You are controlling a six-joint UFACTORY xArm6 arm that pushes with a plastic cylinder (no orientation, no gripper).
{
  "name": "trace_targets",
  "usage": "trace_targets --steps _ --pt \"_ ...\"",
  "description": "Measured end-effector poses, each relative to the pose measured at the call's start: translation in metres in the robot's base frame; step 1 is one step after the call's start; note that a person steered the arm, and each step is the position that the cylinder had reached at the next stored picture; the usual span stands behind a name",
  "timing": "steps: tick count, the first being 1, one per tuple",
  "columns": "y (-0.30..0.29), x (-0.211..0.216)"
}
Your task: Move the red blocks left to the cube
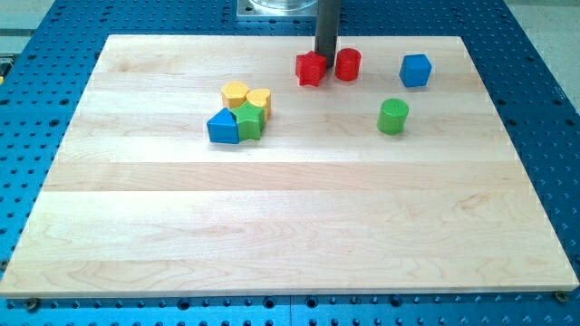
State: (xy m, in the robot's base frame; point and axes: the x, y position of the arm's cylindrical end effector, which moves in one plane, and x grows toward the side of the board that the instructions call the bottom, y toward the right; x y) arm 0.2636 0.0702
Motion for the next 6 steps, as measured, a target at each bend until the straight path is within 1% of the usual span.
trace_targets --steps 1,2,3,4,5,6 --pt "0.058 0.017" --pt "0.024 0.01" --pt "0.01 0.009" --pt "-0.004 0.059" --pt "-0.07 0.046" --pt "-0.102 0.012"
